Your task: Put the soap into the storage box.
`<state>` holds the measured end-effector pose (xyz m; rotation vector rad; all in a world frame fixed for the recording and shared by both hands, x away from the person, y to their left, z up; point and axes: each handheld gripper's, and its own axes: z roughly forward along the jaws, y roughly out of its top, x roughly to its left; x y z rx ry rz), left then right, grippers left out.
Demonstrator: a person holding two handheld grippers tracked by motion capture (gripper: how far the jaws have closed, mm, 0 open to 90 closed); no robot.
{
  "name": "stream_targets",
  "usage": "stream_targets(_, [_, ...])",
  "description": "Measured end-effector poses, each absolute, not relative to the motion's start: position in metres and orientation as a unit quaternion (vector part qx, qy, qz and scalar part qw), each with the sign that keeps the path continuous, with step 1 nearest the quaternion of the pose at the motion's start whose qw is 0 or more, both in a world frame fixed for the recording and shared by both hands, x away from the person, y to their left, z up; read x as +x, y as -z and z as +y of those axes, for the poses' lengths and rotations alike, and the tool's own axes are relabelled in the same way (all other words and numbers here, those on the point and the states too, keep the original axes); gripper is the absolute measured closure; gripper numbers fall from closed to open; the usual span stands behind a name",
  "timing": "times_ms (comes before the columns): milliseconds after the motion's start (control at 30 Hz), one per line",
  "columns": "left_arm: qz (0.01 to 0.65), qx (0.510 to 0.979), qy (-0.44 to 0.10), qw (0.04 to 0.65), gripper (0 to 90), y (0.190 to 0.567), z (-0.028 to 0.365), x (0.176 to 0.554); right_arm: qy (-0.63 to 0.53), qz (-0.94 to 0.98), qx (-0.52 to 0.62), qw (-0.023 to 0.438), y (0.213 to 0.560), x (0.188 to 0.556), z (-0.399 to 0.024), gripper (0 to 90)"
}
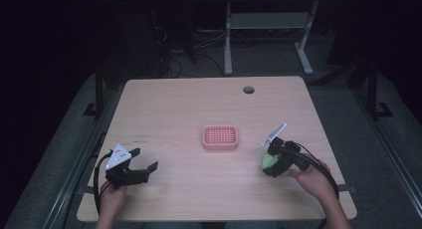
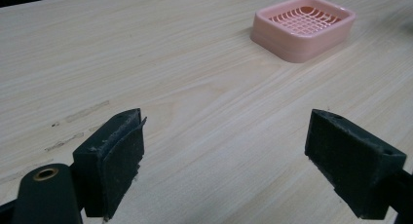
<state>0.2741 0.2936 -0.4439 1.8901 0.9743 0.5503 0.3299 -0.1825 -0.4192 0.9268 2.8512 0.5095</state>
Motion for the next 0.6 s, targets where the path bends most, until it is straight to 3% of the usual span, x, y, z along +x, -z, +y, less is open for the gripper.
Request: stream_targets(600, [0.396,0.768,-0.221,0.452,14.0,0.445,0.295,0.275,-0.18,0.937,0.297,0.039,0.406,0.354,-0.173,26.3])
